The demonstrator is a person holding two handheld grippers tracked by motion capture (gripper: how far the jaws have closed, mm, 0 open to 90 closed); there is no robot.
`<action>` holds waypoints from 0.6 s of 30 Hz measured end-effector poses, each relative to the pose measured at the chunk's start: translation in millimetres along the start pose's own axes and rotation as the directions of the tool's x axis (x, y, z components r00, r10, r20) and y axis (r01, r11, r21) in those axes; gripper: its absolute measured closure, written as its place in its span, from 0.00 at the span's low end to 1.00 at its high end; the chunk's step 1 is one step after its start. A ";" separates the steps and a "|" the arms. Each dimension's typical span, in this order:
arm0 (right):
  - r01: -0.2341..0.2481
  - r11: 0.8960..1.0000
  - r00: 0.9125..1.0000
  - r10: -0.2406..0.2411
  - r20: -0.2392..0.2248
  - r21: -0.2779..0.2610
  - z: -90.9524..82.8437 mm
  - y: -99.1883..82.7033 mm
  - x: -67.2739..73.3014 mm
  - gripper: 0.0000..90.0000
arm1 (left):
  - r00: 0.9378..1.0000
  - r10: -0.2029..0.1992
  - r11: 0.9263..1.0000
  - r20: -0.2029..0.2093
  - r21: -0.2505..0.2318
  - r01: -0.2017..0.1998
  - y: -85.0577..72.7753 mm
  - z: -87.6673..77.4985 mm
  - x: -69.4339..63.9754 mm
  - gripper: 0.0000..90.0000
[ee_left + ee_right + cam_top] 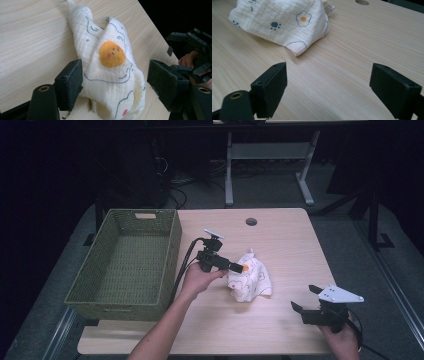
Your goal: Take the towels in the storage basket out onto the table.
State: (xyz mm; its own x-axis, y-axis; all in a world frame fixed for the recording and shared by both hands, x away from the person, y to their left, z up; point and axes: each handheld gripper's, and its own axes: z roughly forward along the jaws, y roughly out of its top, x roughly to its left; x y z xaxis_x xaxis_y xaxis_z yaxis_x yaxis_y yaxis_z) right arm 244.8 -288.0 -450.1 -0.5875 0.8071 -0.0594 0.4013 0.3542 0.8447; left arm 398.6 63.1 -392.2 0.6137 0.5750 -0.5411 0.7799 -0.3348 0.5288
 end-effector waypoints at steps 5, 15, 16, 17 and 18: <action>-0.005 1.000 1.000 0.005 -0.001 0.000 -0.1 0.0 -0.2 0.16 | 1.000 -0.003 1.000 0.002 -0.019 0.003 -3.0 -4.9 -0.5 0.30; -0.006 1.000 1.000 0.006 -0.003 0.002 -0.1 -0.1 -0.3 0.16 | 1.000 0.006 1.000 -0.006 -0.021 -0.007 -10.5 -13.1 -3.0 0.29; -0.009 1.000 1.000 0.009 -0.003 0.001 -0.3 -0.1 -0.2 0.16 | 1.000 0.014 1.000 -0.009 -0.016 -0.014 -11.3 -14.7 -3.2 0.29; -0.012 1.000 1.000 0.012 -0.003 -0.001 -0.7 -0.1 -0.4 0.16 | 1.000 0.016 1.000 -0.006 -0.022 -0.017 -12.7 -16.0 -3.6 0.29; -0.012 1.000 1.000 0.012 -0.003 -0.001 -0.7 -0.1 -0.4 0.16 | 1.000 0.019 1.000 -0.009 -0.022 -0.019 -13.5 -16.8 -3.9 0.29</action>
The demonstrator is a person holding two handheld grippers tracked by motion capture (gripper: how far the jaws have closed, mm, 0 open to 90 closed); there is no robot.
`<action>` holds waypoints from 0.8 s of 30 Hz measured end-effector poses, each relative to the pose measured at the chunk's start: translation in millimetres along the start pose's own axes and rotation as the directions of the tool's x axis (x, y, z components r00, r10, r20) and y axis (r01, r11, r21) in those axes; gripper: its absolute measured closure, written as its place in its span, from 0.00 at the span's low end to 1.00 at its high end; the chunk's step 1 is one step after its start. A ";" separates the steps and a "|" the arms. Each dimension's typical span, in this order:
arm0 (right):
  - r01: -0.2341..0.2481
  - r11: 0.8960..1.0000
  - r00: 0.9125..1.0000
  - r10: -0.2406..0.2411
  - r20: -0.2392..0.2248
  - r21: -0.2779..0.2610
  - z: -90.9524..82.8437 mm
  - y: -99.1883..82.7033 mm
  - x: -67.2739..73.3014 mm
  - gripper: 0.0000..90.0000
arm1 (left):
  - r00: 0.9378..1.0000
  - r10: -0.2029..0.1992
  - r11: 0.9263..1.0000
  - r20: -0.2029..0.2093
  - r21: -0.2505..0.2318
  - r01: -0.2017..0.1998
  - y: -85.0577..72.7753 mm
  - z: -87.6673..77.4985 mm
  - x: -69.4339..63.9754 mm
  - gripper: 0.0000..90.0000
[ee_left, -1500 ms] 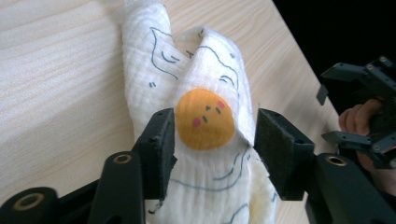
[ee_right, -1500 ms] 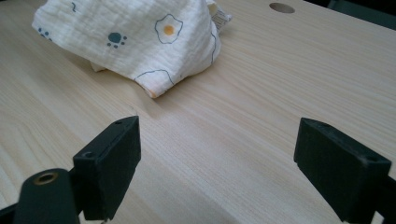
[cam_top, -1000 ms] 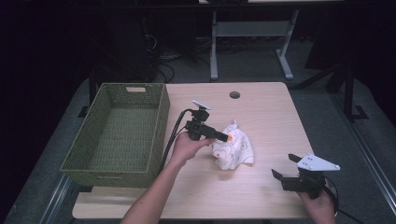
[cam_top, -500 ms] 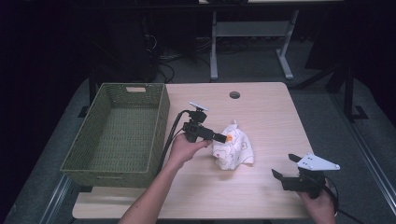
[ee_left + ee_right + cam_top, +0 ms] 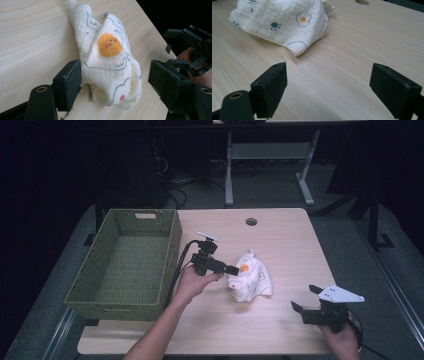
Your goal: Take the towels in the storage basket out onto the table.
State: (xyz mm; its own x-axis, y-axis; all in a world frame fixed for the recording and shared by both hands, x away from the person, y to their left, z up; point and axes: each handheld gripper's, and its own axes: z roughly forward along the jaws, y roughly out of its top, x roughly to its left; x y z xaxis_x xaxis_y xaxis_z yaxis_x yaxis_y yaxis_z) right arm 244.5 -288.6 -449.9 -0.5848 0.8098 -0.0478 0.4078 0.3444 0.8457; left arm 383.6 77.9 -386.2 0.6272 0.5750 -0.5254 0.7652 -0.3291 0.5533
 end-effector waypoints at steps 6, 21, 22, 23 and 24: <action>0.003 1.000 1.000 -0.003 -0.001 0.006 0.9 -0.1 0.0 0.16 | 1.000 0.003 1.000 0.001 0.001 -0.003 -7.4 -3.9 -0.7 0.29; -0.002 1.000 1.000 0.002 -0.005 0.011 1.3 -0.8 1.6 0.16 | 1.000 0.010 1.000 0.013 0.000 -0.010 -29.3 -8.3 -1.6 0.28; -0.002 1.000 1.000 0.002 -0.005 0.011 1.3 -0.8 1.6 0.16 | 1.000 0.010 1.000 0.012 0.000 -0.010 -30.3 -8.6 -1.2 0.28; -0.001 1.000 1.000 0.001 -0.005 0.011 1.3 -0.8 1.6 0.16 | 1.000 0.011 1.000 0.010 0.001 -0.011 -31.2 -8.8 -1.2 0.28; -0.001 1.000 1.000 0.001 -0.005 0.011 1.4 -0.9 1.4 0.16 | 1.000 0.008 1.000 0.015 -0.003 -0.008 -32.5 -9.2 -1.8 0.28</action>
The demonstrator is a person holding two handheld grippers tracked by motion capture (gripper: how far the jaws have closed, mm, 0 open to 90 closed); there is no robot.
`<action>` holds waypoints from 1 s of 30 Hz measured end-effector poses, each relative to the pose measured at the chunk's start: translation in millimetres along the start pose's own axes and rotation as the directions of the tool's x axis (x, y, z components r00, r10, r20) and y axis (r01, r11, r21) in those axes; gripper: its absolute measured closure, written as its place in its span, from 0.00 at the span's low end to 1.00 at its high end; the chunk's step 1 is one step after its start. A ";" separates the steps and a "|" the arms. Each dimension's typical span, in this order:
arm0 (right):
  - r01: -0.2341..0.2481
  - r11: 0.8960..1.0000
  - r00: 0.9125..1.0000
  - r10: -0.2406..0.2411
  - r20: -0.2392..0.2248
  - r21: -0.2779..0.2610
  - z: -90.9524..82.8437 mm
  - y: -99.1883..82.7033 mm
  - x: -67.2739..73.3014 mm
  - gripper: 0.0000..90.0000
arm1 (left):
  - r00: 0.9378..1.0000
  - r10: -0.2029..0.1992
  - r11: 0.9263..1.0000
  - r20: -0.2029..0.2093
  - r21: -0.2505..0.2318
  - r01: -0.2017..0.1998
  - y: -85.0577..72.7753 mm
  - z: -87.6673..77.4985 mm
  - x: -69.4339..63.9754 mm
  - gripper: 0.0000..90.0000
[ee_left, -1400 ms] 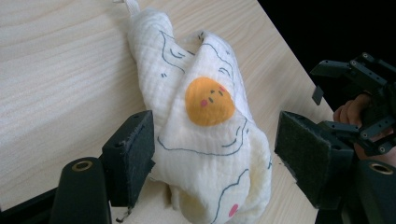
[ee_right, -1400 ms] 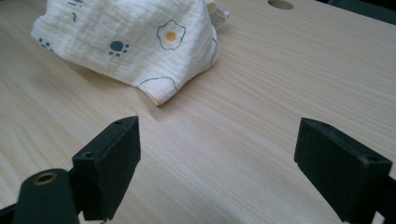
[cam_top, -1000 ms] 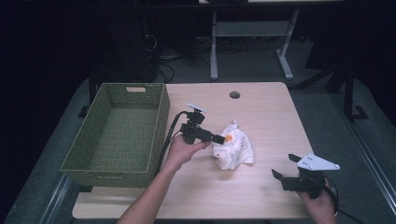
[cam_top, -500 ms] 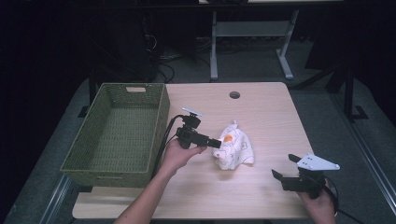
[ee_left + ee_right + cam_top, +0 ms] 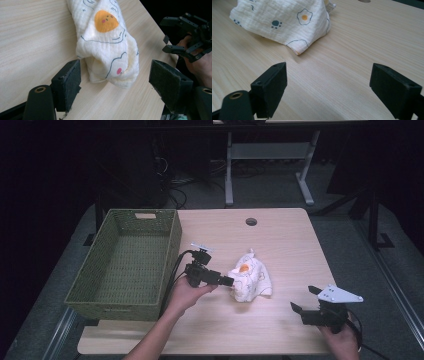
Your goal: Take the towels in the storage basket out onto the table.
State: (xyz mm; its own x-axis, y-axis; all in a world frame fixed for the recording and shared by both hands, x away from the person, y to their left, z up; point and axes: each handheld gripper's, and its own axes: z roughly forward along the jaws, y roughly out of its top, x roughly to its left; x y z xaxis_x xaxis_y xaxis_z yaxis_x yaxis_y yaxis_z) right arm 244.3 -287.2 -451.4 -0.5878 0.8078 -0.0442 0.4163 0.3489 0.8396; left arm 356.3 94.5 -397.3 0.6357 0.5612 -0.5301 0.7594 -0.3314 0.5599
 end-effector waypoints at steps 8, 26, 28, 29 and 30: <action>-0.008 1.000 1.000 0.008 -0.001 0.004 -0.5 -0.5 1.1 0.16 | 1.000 0.016 1.000 0.013 0.004 -0.016 -12.4 -0.8 -2.5 0.26; 0.001 1.000 1.000 0.000 -0.010 0.011 1.0 -1.7 3.5 0.16 | 0.999 0.040 0.999 0.021 -0.009 -0.039 -45.2 -5.2 -9.6 0.25; 0.000 1.000 1.000 0.000 -0.010 0.015 1.3 -1.6 4.1 0.16 | 0.999 0.036 0.999 0.020 -0.016 -0.035 -48.3 -5.7 -8.7 0.25; -0.003 1.000 1.000 0.003 -0.011 0.021 1.4 -1.7 4.6 0.16 | 0.999 0.031 0.999 0.025 -0.021 -0.031 -50.9 -6.5 -7.7 0.25; -0.003 1.000 1.000 0.003 -0.011 0.021 1.4 -1.7 4.6 0.16 | 0.999 0.031 0.999 0.025 -0.021 -0.031 -50.9 -6.5 -7.7 0.25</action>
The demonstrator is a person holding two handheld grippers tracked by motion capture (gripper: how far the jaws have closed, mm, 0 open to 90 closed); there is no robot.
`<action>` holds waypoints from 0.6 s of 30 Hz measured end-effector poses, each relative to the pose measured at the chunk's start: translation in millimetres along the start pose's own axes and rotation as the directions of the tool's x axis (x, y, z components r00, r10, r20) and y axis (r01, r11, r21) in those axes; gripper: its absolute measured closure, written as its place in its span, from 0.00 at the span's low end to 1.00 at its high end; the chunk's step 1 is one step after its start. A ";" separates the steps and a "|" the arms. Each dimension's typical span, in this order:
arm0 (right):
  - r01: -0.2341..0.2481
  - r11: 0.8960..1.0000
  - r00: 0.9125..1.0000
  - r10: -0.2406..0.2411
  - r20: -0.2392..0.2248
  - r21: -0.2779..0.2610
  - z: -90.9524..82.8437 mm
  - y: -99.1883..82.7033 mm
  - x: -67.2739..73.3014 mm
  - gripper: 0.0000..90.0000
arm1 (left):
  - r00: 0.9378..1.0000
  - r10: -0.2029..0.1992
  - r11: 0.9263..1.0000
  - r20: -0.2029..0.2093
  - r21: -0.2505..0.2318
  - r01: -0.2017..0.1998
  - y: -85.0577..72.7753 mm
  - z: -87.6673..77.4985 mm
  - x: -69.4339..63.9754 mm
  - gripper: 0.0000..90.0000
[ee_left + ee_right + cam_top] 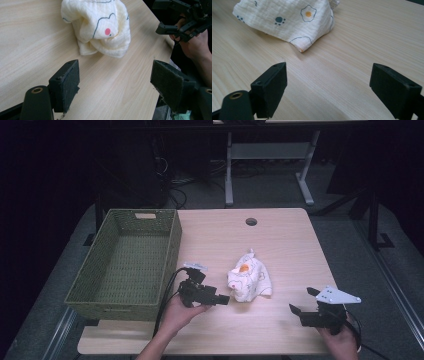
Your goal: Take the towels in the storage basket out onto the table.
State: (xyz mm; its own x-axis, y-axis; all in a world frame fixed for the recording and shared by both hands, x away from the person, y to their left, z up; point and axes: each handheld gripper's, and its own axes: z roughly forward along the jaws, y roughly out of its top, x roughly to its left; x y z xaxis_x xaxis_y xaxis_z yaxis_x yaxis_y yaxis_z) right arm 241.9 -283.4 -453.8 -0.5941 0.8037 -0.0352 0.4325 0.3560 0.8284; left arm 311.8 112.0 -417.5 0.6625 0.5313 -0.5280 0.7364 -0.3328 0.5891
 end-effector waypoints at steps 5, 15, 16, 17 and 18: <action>0.004 1.000 1.000 -0.004 0.002 -0.001 0.3 -0.3 0.1 0.16 | 1.000 0.006 1.000 0.000 -0.009 -0.006 -6.5 -2.0 -1.9 0.25; -0.001 1.000 1.000 0.001 -0.002 0.001 1.0 -2.2 1.1 0.16 | 0.999 0.044 0.999 0.001 0.007 -0.044 -26.6 4.0 -10.6 0.25; -0.001 1.000 1.000 0.001 -0.002 0.001 1.0 -2.2 1.1 0.16 | 0.999 0.044 0.999 0.001 0.007 -0.044 -26.6 4.0 -10.6 0.25; 0.003 1.000 1.000 -0.003 -0.002 0.002 0.9 -2.9 0.7 0.16 | 0.999 0.053 0.999 -0.004 0.011 -0.053 -28.1 5.0 -11.3 0.25; 0.002 1.000 1.000 -0.002 -0.003 0.003 0.3 -3.4 0.9 0.16 | 0.998 0.059 0.998 -0.010 0.017 -0.058 -29.3 5.8 -12.0 0.25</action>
State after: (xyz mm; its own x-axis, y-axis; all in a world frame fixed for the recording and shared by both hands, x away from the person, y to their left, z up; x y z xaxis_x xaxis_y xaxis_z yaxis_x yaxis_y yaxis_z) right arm 240.1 -283.8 -456.9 -0.5968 0.8016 -0.0359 0.4328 0.3593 0.8268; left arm 283.1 110.8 -432.0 0.7032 0.5183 -0.4867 0.6986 -0.3767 0.6083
